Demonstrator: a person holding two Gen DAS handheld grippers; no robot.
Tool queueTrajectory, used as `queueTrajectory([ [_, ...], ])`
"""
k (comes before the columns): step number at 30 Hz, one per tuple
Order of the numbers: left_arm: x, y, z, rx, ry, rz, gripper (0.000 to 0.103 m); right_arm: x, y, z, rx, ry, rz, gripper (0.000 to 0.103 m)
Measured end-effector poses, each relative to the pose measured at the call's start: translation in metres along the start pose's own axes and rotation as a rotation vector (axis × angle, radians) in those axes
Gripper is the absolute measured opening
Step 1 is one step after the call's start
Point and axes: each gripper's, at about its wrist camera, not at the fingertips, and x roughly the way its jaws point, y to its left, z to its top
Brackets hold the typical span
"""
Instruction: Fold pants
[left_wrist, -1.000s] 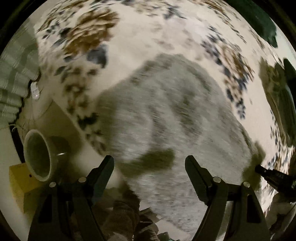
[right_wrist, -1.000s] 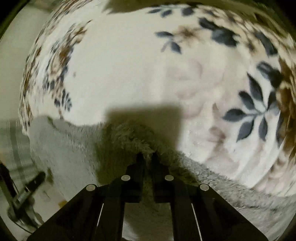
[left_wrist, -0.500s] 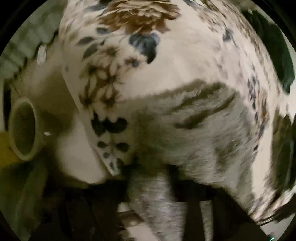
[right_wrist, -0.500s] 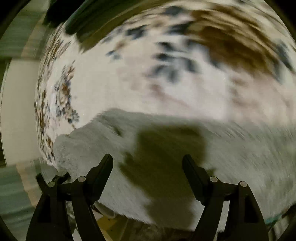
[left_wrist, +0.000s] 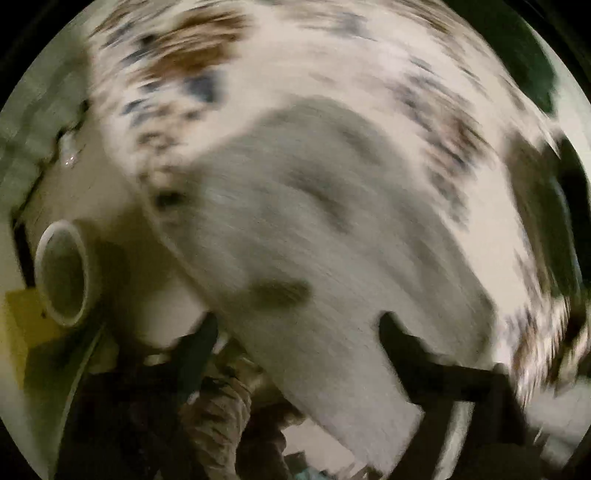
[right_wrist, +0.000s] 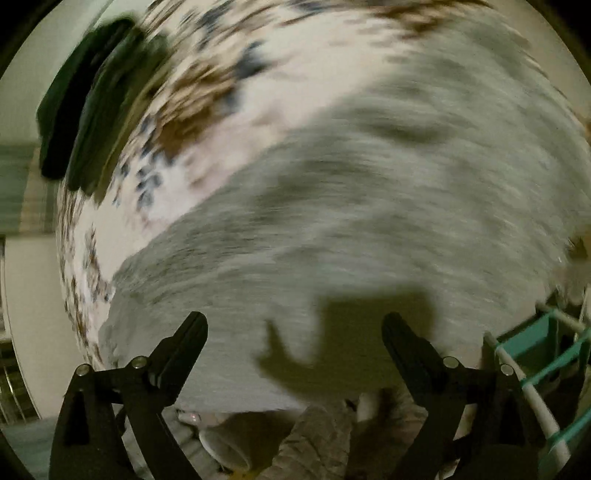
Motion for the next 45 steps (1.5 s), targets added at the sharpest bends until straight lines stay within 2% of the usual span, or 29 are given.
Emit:
queueTrajectory([
  [4, 0.000, -0.081, -0.045, 0.249, 0.016, -0.040, 0.091, -0.019, -0.095, -0.005, 0.196, -0.088, -0.005, 0.097],
  [7, 0.022, -0.149, -0.089, 0.408, 0.049, -0.067, 0.091, -0.032, -0.153, 0.005, 0.288, -0.179, 0.033, 0.097],
  [8, 0.029, -0.161, -0.097, 0.437, 0.062, -0.074, 0.091, -0.035, -0.171, 0.011, 0.312, -0.205, 0.050, 0.097],
  [11, 0.063, -0.208, -0.130, 0.537, 0.116, -0.077, 0.091, -0.031, -0.217, 0.030, 0.385, -0.256, 0.151, 0.097],
  [13, 0.081, -0.234, -0.150, 0.598, 0.128, -0.059, 0.091, -0.019, -0.242, 0.042, 0.452, -0.241, 0.268, 0.097],
  [15, 0.094, -0.254, -0.165, 0.640, 0.140, -0.052, 0.091, -0.010, -0.255, 0.052, 0.464, -0.231, 0.341, 0.096],
  [16, 0.103, -0.261, -0.171, 0.661, 0.150, -0.037, 0.091, -0.008, -0.257, 0.056, 0.450, -0.249, 0.369, 0.089],
  [17, 0.110, -0.265, -0.175, 0.672, 0.157, -0.018, 0.091, -0.010, -0.257, 0.058, 0.431, -0.275, 0.381, 0.072],
  [19, 0.124, -0.267, -0.180, 0.678, 0.182, 0.009, 0.091, -0.018, -0.255, 0.062, 0.390, -0.321, 0.330, 0.069],
  [20, 0.133, -0.266, -0.180, 0.677, 0.195, 0.038, 0.091, -0.023, -0.254, 0.062, 0.375, -0.346, 0.341, 0.054],
  [21, 0.138, -0.265, -0.180, 0.674, 0.201, 0.053, 0.091, -0.029, -0.255, 0.062, 0.362, -0.362, 0.353, 0.047],
  [22, 0.143, -0.264, -0.179, 0.674, 0.202, 0.062, 0.091, -0.034, -0.255, 0.061, 0.353, -0.374, 0.362, 0.046],
  [24, 0.149, -0.266, -0.178, 0.683, 0.199, 0.071, 0.096, -0.044, -0.259, 0.059, 0.348, -0.395, 0.433, 0.046],
  [25, 0.151, -0.268, -0.177, 0.680, 0.203, 0.065, 0.103, -0.044, -0.261, 0.062, 0.339, -0.382, 0.462, 0.046],
  [30, 0.166, -0.283, -0.181, 0.666, 0.191, 0.134, 0.103, -0.020, -0.270, 0.080, 0.371, -0.321, 0.500, 0.049],
  [33, 0.167, -0.288, -0.186, 0.647, 0.166, 0.160, 0.103, -0.007, -0.280, 0.090, 0.435, -0.336, 0.622, 0.051],
  [34, 0.168, -0.291, -0.188, 0.642, 0.161, 0.162, 0.103, -0.001, -0.283, 0.094, 0.457, -0.327, 0.667, 0.057],
  [36, 0.169, -0.294, -0.191, 0.634, 0.164, 0.168, 0.103, 0.009, -0.287, 0.099, 0.485, -0.330, 0.722, 0.060],
  [37, 0.171, -0.298, -0.196, 0.634, 0.168, 0.169, 0.103, 0.011, -0.288, 0.101, 0.491, -0.332, 0.728, 0.060],
  [38, 0.171, -0.300, -0.197, 0.632, 0.176, 0.167, 0.103, 0.010, -0.289, 0.101, 0.495, -0.333, 0.721, 0.054],
  [40, 0.171, -0.302, -0.193, 0.624, 0.191, 0.158, 0.103, -0.001, -0.297, 0.098, 0.515, -0.373, 0.633, 0.025],
  [43, 0.167, -0.303, -0.186, 0.612, 0.200, 0.137, 0.103, -0.015, -0.310, 0.095, 0.572, -0.418, 0.581, 0.023],
  [45, 0.164, -0.303, -0.185, 0.606, 0.203, 0.123, 0.103, -0.021, -0.301, 0.096, 0.511, -0.399, 0.521, 0.022],
])
